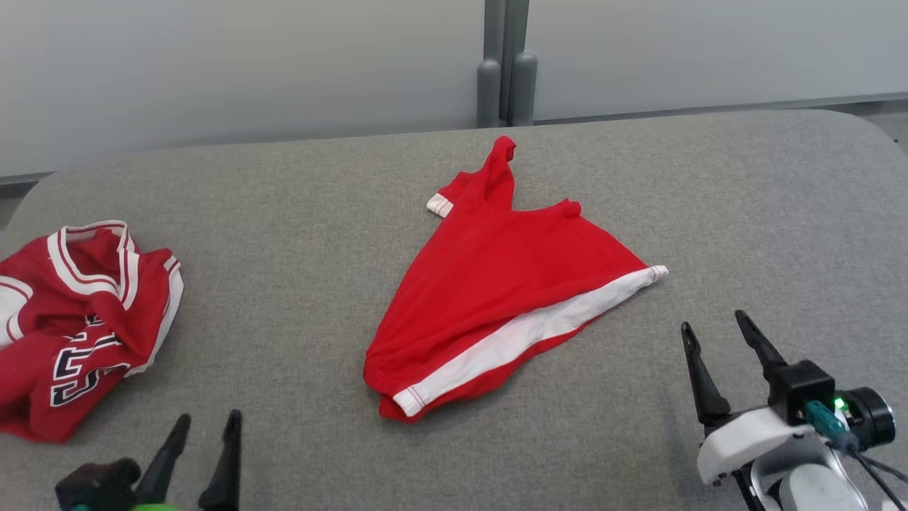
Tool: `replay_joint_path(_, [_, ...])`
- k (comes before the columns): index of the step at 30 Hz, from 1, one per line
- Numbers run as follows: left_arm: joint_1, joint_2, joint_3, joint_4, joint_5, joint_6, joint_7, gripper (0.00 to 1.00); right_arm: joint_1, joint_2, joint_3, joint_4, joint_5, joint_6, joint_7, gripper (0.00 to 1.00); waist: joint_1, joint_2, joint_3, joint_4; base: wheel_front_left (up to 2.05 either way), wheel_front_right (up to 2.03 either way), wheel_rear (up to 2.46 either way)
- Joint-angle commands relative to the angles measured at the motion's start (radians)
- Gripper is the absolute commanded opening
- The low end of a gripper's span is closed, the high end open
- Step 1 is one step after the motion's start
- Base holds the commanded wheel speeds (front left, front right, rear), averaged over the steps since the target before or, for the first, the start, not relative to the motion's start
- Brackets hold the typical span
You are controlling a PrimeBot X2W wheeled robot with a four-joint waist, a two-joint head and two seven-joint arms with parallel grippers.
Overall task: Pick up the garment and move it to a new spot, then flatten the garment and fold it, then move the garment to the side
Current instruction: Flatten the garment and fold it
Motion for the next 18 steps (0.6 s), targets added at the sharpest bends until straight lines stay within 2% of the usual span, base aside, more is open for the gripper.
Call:
replay_joint_path(1, [-0.020, -0.016, -0.007, -0.027, -0.027, 0.009, 0.040, 1.00, -0.042, -0.019, 0.012, 0.020, -0.005, 0.000, 0.028, 1.00, 0.0000, 0.0025, 0.029, 0.006, 0.00, 0.00, 0.00])
replay_joint_path(5, [-0.010, -0.063, -0.068, -0.190, -0.126, 0.054, 0.260, 1.00, -0.182, -0.089, 0.073, 0.104, 0.012, 0.000, 0.193, 1.00, 0.0000, 0.0025, 0.075, 0.013, 0.00, 0.00, 0.00])
replay_joint_path(8, [0.002, -0.069, -0.114, -0.303, -0.155, 0.086, 0.381, 1.00, -0.280, -0.148, 0.128, 0.143, 0.029, 0.000, 0.313, 1.00, 0.0000, 0.0025, 0.105, 0.023, 0.00, 0.00, 0.00])
replay_joint_path(13, [-0.009, -0.098, -0.153, -0.416, -0.188, 0.119, 0.461, 1.00, -0.372, -0.231, 0.226, 0.211, 0.070, 0.000, 0.416, 1.00, 0.0000, 0.0025, 0.153, 0.052, 0.00, 0.00, 0.00])
replay_joint_path(18, [-0.053, -0.129, -0.210, -0.423, -0.207, 0.128, 0.520, 1.00, -0.426, -0.266, 0.248, 0.266, 0.099, 0.000, 0.415, 1.00, 0.0000, 0.0025, 0.194, 0.077, 0.00, 0.00, 0.00])
